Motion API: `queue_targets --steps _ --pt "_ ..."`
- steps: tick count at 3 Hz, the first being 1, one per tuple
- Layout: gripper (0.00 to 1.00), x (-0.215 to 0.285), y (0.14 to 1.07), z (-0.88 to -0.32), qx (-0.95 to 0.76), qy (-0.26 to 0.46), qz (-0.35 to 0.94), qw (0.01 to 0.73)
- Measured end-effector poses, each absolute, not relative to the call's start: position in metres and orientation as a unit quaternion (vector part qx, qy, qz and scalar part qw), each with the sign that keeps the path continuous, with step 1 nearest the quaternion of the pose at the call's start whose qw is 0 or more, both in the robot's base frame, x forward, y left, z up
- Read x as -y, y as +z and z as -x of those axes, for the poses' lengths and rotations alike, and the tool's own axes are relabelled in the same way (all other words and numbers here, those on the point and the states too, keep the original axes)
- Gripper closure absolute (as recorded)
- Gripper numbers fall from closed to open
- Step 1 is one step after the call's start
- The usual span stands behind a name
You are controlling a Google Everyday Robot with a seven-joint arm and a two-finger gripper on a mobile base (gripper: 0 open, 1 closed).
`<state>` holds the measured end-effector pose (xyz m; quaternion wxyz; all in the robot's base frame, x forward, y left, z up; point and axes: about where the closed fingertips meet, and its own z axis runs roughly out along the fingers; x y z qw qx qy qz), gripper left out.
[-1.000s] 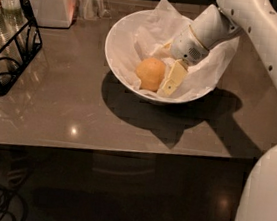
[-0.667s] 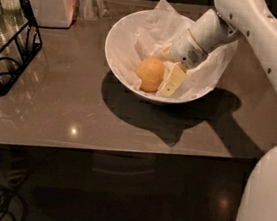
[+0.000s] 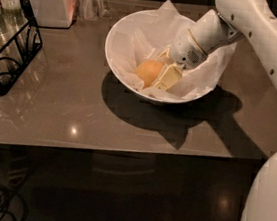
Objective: Pick orange from white bowl
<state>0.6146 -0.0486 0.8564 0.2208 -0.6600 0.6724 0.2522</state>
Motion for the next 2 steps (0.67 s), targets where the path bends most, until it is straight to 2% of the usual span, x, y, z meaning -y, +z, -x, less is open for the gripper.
queue_targets --steps 2 --pt "0.90 0.049 0.872 -0.614 -0.669 0.255 0.652 0.251"
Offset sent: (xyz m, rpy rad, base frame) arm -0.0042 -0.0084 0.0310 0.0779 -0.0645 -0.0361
